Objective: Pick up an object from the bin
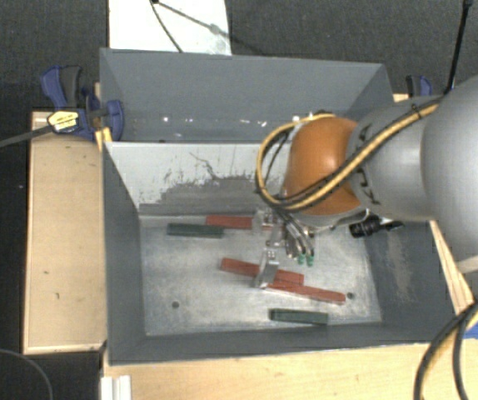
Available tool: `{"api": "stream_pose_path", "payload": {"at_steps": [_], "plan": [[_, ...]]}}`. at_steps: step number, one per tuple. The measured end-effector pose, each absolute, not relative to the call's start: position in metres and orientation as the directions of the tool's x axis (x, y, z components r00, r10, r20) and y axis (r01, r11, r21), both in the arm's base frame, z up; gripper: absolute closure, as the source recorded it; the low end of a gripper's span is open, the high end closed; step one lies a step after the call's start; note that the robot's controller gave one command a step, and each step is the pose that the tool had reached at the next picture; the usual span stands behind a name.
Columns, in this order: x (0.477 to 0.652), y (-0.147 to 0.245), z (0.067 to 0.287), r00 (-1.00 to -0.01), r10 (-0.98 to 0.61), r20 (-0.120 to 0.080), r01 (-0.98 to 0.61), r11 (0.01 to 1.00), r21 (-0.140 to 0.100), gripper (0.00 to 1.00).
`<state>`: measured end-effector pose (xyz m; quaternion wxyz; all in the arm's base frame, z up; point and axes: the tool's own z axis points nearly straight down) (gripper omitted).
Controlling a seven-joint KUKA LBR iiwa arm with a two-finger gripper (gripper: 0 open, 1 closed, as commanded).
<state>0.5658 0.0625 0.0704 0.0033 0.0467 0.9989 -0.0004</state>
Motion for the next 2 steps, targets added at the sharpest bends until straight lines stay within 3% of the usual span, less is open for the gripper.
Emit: {"api": "stream_pose_path", "payload": {"at_steps": [1,2], "plan": [[0.563,0.066,0.071,-0.996,0.091,-0.002,0.091,0.996,0.001,1.0],[0.513,0.047,0.226,-0.963,-0.27,-0.008,-0.27,0.963,-0.001,1.0]]}}
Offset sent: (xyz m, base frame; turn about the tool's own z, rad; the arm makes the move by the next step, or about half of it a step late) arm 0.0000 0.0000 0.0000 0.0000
